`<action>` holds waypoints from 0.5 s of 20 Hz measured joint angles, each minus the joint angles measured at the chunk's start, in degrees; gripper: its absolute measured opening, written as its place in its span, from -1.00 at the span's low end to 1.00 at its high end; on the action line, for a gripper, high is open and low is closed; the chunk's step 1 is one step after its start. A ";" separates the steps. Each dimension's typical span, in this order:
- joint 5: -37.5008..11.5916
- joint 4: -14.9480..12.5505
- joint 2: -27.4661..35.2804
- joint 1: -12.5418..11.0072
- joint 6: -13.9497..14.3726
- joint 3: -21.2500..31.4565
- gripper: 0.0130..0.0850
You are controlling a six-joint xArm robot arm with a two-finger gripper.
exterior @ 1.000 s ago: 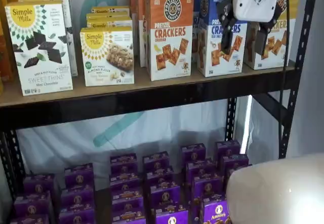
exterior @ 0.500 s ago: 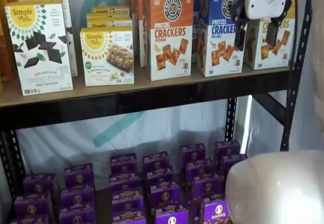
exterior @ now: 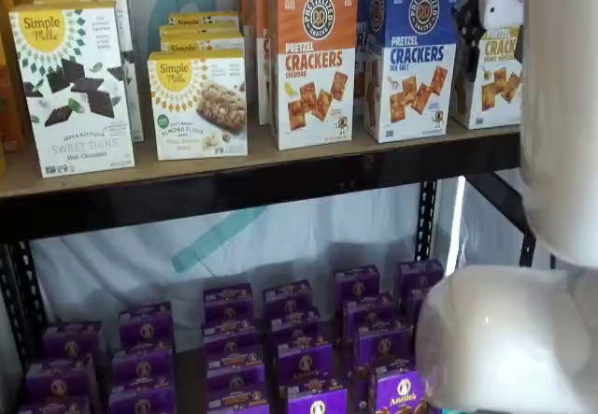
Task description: Retrieve the yellow and white box located on the top shelf, the sixth one from the left
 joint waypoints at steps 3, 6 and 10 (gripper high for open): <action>-2.39 0.97 0.83 -2.31 -2.02 0.14 1.00; -4.17 3.44 3.27 -5.88 -5.27 -0.95 1.00; -6.43 5.69 6.26 -9.18 -8.43 -2.60 1.00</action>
